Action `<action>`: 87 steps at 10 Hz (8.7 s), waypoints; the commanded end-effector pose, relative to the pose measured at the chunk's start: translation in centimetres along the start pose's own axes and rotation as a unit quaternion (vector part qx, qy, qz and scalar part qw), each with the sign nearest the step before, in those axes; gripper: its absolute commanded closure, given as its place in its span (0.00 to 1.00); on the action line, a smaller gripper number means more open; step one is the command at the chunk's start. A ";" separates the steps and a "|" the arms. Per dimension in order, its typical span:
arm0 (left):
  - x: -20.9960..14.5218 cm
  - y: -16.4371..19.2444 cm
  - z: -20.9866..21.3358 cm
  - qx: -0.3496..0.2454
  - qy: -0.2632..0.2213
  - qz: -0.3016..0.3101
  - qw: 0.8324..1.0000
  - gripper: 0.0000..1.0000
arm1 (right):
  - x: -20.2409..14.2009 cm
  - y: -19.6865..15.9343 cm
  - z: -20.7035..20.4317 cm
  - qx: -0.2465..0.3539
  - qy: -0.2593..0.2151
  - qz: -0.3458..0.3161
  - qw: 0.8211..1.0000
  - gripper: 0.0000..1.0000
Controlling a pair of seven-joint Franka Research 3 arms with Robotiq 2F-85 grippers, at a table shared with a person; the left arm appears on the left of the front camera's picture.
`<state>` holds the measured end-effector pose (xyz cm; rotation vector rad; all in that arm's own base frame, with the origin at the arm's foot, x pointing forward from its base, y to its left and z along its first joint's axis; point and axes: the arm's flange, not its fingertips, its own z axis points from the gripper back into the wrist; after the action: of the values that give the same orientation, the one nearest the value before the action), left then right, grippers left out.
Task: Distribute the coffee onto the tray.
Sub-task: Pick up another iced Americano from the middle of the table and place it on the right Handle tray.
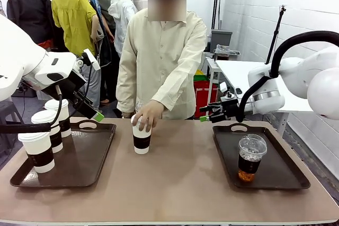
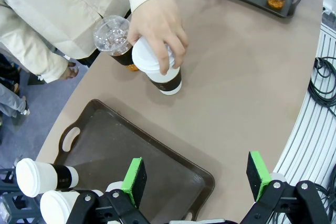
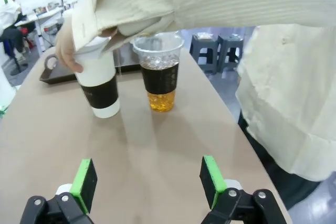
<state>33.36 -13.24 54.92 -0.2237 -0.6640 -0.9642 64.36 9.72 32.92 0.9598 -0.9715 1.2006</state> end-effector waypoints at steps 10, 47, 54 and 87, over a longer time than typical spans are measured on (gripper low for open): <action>-0.1 0.0 0.1 -0.001 0.002 0.000 1.000 0.00 | -0.2 0.1 1.1 -0.005 -0.006 -0.005 1.000 0.00; -0.1 0.0 0.1 -0.001 0.002 0.000 1.000 0.00 | -0.5 -2.9 -16.0 0.025 -0.035 -0.017 0.999 0.00; -0.1 0.0 0.1 -0.001 0.002 0.000 1.000 0.00 | -0.1 -4.1 -20.6 0.056 -0.032 -0.019 0.998 0.00; -0.1 0.0 0.1 -0.001 0.002 0.000 1.000 0.00 | 0.5 -5.2 -28.9 0.057 -0.108 -0.040 0.992 0.00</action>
<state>33.36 -13.25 54.92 -0.2236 -0.6638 -0.9643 71.22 36.44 24.72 1.1862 -1.0031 1.1189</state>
